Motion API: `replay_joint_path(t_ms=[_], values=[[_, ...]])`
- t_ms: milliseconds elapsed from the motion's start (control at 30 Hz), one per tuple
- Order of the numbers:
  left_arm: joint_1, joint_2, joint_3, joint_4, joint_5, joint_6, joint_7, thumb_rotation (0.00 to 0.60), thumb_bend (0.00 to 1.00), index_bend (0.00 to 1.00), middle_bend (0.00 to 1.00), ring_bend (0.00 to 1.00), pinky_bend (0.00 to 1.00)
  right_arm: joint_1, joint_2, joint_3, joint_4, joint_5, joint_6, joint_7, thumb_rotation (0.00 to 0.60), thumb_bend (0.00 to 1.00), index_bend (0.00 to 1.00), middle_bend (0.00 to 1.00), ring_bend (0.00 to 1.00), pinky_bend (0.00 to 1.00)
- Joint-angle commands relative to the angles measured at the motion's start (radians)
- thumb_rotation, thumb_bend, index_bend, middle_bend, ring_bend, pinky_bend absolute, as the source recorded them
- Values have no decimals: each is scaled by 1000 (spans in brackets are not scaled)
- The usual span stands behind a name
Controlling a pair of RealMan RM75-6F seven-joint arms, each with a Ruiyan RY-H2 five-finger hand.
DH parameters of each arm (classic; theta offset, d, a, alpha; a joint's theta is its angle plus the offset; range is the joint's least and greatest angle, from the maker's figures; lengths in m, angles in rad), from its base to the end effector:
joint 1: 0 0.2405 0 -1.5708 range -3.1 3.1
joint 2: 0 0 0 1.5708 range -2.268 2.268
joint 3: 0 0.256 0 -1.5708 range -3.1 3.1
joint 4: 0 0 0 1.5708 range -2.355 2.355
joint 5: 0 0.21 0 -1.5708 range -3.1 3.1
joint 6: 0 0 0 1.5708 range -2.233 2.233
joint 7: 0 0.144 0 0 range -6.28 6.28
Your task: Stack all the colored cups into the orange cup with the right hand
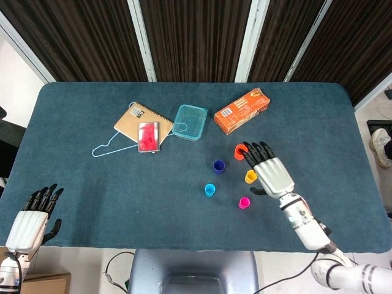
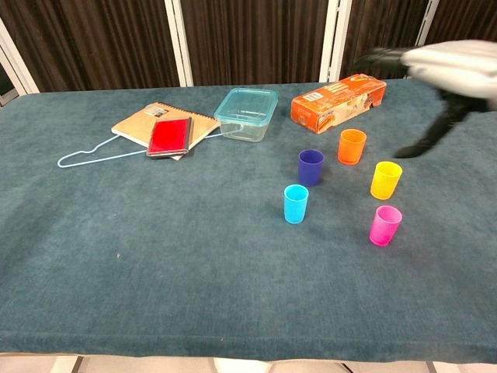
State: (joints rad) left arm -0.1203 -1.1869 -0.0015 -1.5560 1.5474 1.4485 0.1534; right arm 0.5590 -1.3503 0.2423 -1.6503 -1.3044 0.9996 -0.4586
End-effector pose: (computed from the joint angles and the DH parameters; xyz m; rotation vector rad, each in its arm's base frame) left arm -0.3091 0.1816 0.1282 -1.5391 -0.8062 -0.7985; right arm -0.1691 -0.3215 0.0516 1.8445 -0.7126 0.8955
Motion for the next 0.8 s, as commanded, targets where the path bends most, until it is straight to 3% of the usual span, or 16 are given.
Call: replay_joint_path(t_ms=[33,400,800], values=[[2,0,-1,3,0,5,-3,600,435,0,0,0,110,114,-129,49,109,159,-109,-131,600,298,263,0,0,0],[4,1,3,17,8,10,-23,600,435,0,0,0,110,248,-310,28,338,300,-156,-208,600,372,356,0,0,0],[3,5,3,26,1,5,-44,600,434,0,0,0,110,297,-363,7,433,382,-167,-210,600,438,461,0,0,0]])
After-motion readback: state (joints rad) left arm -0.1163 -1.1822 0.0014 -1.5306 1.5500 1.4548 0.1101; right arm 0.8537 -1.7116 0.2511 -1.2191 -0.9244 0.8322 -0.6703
